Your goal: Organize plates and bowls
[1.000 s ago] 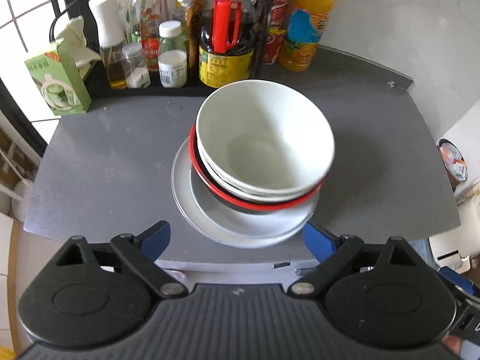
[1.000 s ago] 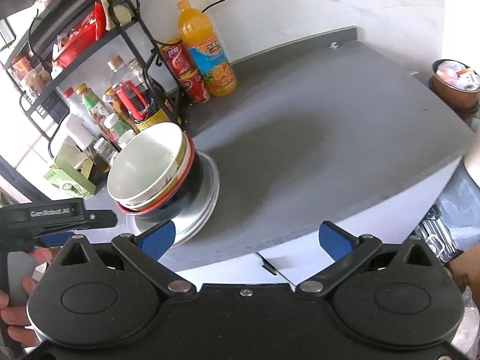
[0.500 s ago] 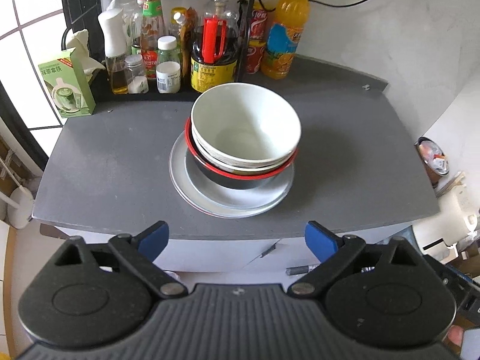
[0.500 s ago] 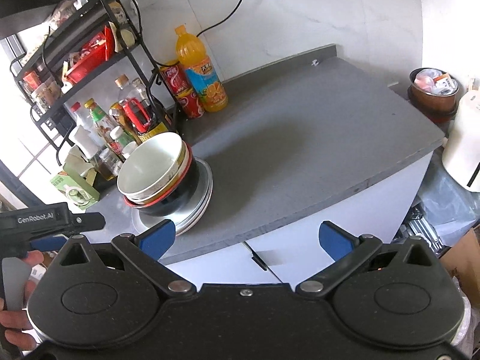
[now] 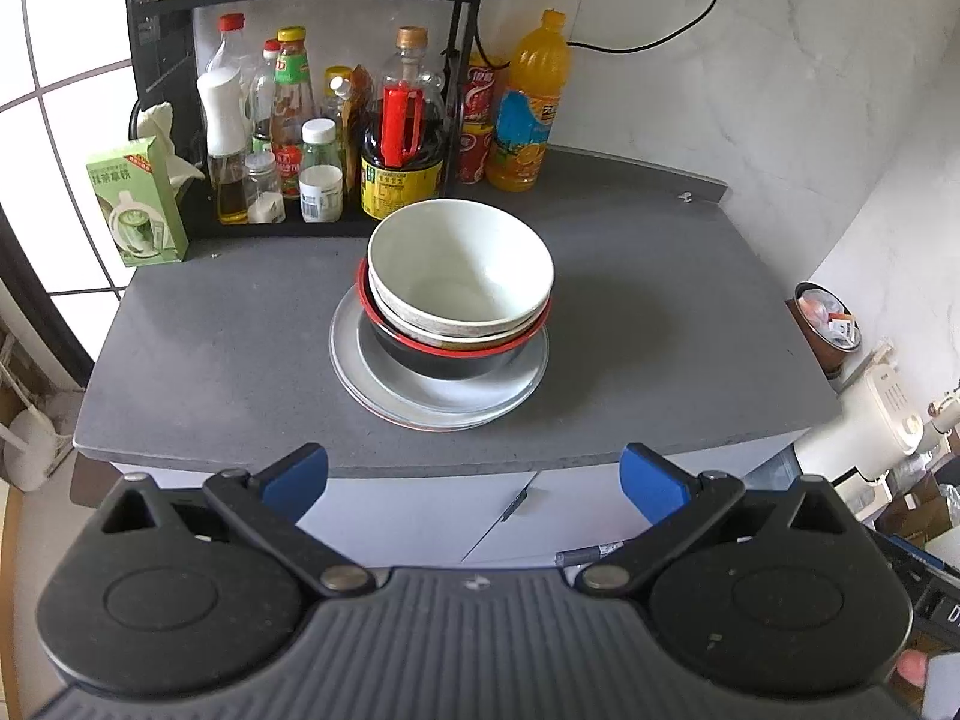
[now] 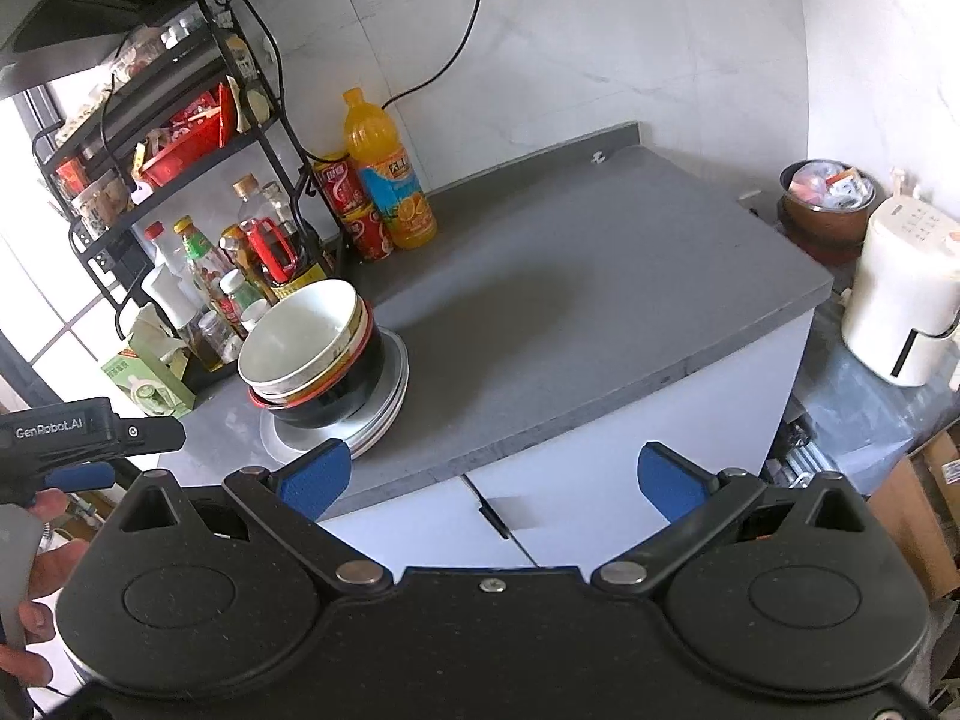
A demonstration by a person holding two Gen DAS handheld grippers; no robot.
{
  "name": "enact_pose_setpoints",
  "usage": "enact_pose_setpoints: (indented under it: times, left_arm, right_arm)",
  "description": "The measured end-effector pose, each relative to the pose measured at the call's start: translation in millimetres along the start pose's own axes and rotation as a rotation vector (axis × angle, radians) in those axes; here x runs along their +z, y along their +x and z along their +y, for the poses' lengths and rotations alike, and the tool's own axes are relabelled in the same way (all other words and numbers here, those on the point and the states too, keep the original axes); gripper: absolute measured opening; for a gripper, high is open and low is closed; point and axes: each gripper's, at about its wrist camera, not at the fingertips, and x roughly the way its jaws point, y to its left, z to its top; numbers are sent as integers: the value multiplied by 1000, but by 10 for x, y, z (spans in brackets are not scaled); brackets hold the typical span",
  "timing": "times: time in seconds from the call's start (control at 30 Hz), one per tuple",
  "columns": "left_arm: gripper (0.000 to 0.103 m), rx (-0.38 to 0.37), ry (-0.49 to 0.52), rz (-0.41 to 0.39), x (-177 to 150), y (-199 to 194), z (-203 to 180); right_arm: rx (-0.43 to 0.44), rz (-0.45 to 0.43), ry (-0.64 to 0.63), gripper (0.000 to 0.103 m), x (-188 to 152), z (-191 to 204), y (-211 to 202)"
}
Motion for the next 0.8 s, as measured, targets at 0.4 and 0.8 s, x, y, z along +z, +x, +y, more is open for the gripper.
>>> enact_pose_setpoints:
  times: [0.4,0.8]
  left_arm:
    - [103,-22,60,-44,-73,-237,35]
    - [103,-15,121,-62,-183,-518,62]
  right_arm:
    - [-25,-52,-18,103,-55,78,-342]
    - [-64,-47,-15,103,-146,177,-533]
